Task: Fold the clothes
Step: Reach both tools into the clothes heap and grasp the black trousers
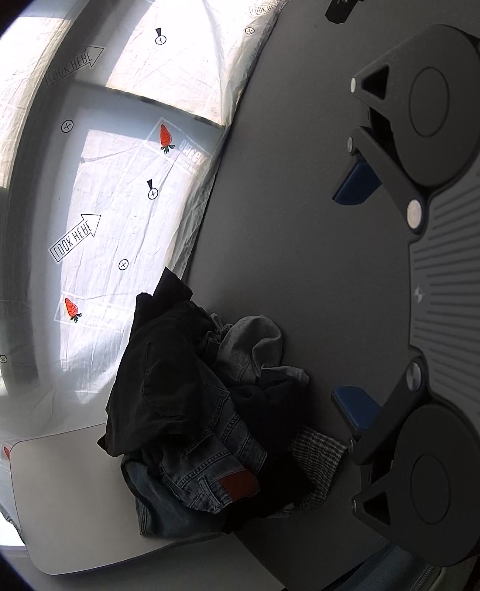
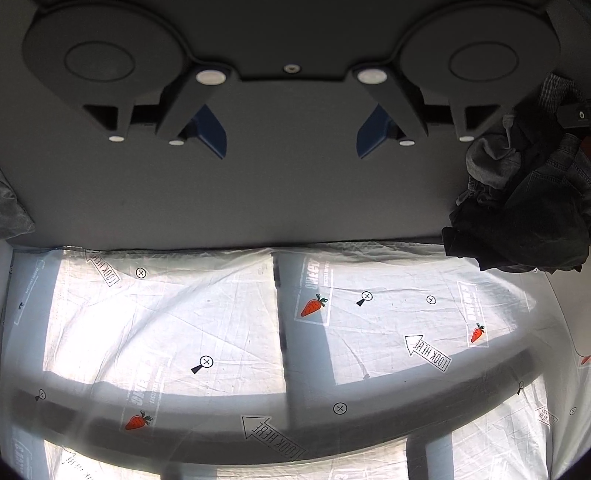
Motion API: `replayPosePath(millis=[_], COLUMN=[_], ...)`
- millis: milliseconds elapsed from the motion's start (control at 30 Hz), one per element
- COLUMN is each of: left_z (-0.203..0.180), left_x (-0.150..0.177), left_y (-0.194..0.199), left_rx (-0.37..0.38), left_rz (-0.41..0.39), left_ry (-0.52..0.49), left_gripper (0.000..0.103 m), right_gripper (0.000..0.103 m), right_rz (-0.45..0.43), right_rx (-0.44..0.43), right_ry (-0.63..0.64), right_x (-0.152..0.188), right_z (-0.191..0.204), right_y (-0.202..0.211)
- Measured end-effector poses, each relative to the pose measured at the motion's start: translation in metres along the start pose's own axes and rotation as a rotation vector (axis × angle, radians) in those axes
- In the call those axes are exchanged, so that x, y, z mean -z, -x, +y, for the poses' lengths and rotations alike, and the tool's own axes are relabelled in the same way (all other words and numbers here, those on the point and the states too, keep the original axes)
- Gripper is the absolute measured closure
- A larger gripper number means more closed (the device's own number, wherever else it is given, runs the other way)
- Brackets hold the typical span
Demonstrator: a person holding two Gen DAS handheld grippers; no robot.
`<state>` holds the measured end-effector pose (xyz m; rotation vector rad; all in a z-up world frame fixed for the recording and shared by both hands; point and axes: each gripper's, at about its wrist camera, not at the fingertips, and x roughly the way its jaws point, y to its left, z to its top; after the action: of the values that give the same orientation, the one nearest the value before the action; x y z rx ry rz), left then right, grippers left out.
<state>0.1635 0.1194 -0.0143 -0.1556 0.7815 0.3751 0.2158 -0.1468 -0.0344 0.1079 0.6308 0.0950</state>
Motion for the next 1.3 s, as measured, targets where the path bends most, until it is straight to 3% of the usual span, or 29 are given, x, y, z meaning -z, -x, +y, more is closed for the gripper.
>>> replayPosePath(millis=[267, 567, 700, 800, 900, 967, 1067, 1133, 1167, 1233, 1300], left_z=[0.073, 0.141, 0.157, 0.161, 0.159, 0.156, 0.152, 0.151, 0.151, 0.147, 0.142], left_x=[-0.085, -0.147, -0.158, -0.163, -0.168, -0.169, -0.169, -0.168, -0.168, -0.168, -0.167], left_y=[-0.082, -0.162, -0.194, -0.213, -0.224, -0.226, -0.229, -0.229, -0.229, -0.225, -0.218], left_rx=[-0.084, -0.144, -0.147, -0.117, -0.100, -0.101, -0.110, -0.113, -0.112, -0.122, -0.143], left_rz=[-0.022, -0.003, 0.033, 0.067, 0.096, 0.097, 0.095, 0.101, 0.107, 0.110, 0.103], left_ry=[0.082, 0.248, 0.294, 0.311, 0.320, 0.306, 0.284, 0.290, 0.294, 0.291, 0.275], left_gripper=[0.000, 0.000, 0.000, 0.000, 0.000, 0.000, 0.000, 0.000, 0.000, 0.000, 0.000], right_gripper=[0.030, 0.046, 0.054, 0.055, 0.051, 0.043, 0.043, 0.052, 0.070, 0.082, 0.088], right_rz=[0.004, 0.097, 0.190, 0.240, 0.315, 0.365, 0.441, 0.452, 0.437, 0.363, 0.258], right_rx=[-0.092, -0.364, -0.497, -0.582, -0.632, -0.665, -0.715, -0.725, -0.715, -0.683, -0.647], right_ry=[0.020, -0.074, -0.232, -0.339, -0.436, -0.501, -0.608, -0.595, -0.555, -0.467, -0.371], right_x=[-0.052, -0.097, -0.109, -0.115, -0.114, -0.114, -0.109, -0.111, -0.113, -0.120, -0.124], right_z=[0.100, 0.203, 0.232, 0.247, 0.259, 0.267, 0.276, 0.282, 0.285, 0.287, 0.283], right_y=[-0.082, -0.194, -0.255, -0.291, -0.320, -0.339, -0.364, -0.372, -0.371, -0.359, -0.338])
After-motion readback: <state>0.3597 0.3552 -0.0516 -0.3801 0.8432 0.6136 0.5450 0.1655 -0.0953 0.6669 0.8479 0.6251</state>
